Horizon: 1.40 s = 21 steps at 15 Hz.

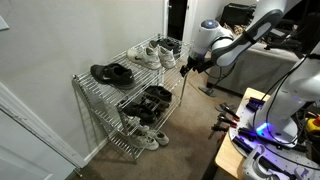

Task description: Remove the right shoe from the second shelf and put it on the top shelf

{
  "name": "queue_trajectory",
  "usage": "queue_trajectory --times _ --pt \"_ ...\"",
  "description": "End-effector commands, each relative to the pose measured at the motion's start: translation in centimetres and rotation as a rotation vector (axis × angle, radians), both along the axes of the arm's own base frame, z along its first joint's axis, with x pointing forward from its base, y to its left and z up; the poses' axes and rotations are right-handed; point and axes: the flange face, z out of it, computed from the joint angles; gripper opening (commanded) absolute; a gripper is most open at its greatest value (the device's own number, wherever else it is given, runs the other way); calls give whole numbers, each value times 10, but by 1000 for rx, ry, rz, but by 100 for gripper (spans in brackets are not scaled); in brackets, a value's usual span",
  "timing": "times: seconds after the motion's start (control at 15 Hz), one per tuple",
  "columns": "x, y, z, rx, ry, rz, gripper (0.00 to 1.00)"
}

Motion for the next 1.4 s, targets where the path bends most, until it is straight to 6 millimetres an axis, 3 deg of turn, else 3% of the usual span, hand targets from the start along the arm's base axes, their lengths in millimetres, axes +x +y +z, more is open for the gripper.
queue_trajectory --times 0.0,0.47,0.93,1.33 --pt "22 9 -41 89 -20 -4 100" --pt "59 8 -95 168 -46 -7 100" --pt "90 2 -112 159 -174 15 100" --pt "92 5 -121 129 -146 39 100"
